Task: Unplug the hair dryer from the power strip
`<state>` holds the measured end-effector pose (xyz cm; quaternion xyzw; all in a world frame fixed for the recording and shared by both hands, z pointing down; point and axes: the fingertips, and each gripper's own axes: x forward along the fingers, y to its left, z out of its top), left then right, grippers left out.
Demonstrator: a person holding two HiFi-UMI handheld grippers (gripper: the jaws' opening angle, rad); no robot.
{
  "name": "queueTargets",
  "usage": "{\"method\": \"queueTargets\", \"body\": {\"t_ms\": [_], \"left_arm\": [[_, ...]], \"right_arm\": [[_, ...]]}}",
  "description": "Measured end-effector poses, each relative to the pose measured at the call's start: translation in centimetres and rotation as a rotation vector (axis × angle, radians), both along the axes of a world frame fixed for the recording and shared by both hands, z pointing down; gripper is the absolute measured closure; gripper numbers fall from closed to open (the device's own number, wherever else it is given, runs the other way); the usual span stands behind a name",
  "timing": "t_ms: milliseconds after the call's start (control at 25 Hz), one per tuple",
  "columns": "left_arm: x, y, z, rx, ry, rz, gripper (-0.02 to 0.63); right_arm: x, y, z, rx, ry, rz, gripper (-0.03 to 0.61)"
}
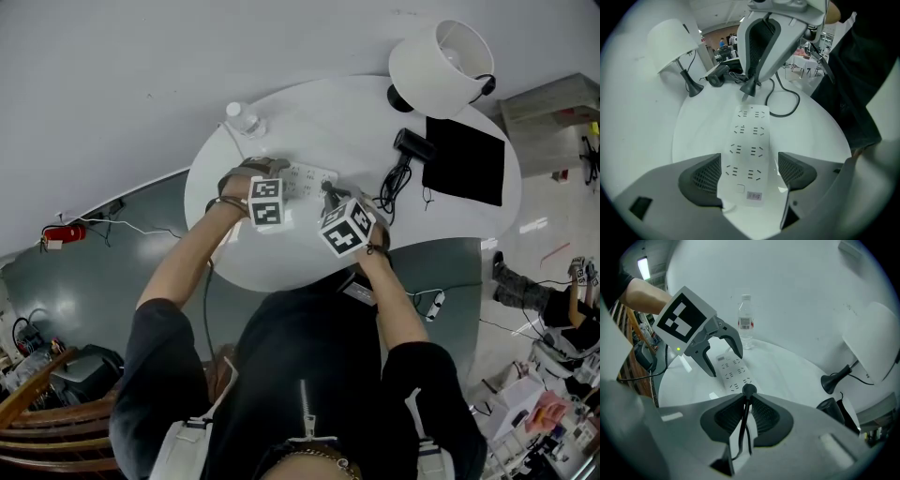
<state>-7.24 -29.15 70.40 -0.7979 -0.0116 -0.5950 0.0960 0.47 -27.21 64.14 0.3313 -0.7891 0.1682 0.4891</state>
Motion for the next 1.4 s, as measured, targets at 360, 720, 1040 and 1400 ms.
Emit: {"method": "queueTargets", "body": {"t_ms": [360, 720, 1040, 1400], "left_arm": [[-0.7, 1.8, -2.9, 0.047, 0.115, -0.128, 0.242], [-1.7, 3.2, -6.7, 0.150, 0.261, -0.275, 0.570], [-2.7, 5.0, -9.4, 0.191, 0.353, -0.388, 0.589], [-3.7, 7.7, -9.9, 0.211, 0.383, -0.423, 0.589]], "right_arm": [[0.2, 0.9, -1.9, 0.067, -0.029, 0.011, 0.529], [0.0, 2.3, -3.5, 0.138, -0.042, 0.001, 0.529], [-0.3, 3.8, -5.2, 0.204, -0.065, -0.001, 0.529], [-0.3, 5.7, -6.1, 0.239, -0.065, 0.004, 0.529]]}}
